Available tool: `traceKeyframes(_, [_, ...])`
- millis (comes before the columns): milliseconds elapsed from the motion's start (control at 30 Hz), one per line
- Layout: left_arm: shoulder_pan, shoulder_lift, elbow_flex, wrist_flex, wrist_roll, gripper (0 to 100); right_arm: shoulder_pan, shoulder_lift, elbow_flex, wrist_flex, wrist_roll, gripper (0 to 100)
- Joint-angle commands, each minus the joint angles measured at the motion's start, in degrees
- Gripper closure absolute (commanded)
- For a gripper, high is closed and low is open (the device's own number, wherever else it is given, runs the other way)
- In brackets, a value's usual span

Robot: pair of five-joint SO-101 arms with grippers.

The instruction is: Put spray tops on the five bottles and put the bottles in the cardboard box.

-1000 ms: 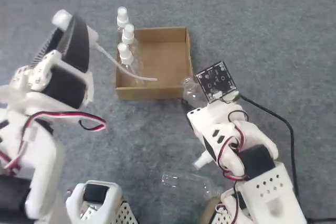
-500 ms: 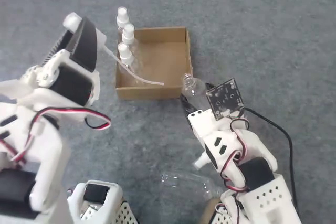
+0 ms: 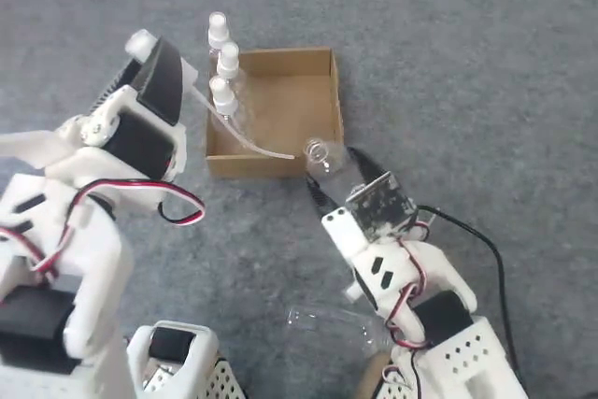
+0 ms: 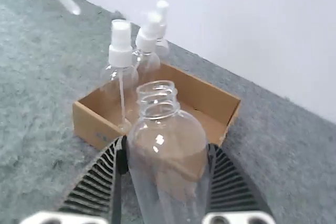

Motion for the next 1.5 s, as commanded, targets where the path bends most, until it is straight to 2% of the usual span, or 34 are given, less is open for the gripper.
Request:
traceKeyframes(0, [0.26,-1.05,1.54,-0.35,0.62,99,-1.89,-3.03,0.44,-2.86,2.02,95.4])
traceKeyframes(200, [0.44,-7.3,9.1,-7.03,0.7,99,-1.98,-5.32,1.67,-3.03,2.11,95.4])
traceKeyframes(467, [7.56,-17.76,21.67,-16.35,0.35,99,-1.98,-5.32,1.93,-3.12,2.11,95.4])
traceKeyframes(667, [7.56,-17.76,23.34,-16.97,0.18,99,-2.07,-5.76,1.85,-3.12,2.2,95.4])
traceKeyframes(867, [7.47,-18.2,24.31,-17.32,-1.67,99,-2.07,-5.76,1.85,-3.12,7.21,95.4])
traceKeyframes(1033, [7.47,-17.93,25.36,-17.93,-1.76,99,-1.98,-5.85,1.67,-3.12,7.3,95.4])
traceKeyframes(1233, [1.32,-18.11,28.79,-22.59,-1.58,99,-1.71,-5.85,2.02,-4.97,9.32,95.4])
traceKeyframes(1467, [1.32,-17.85,30.99,-24.53,-1.58,99,-1.98,-5.85,4.31,-8.57,10.9,95.4])
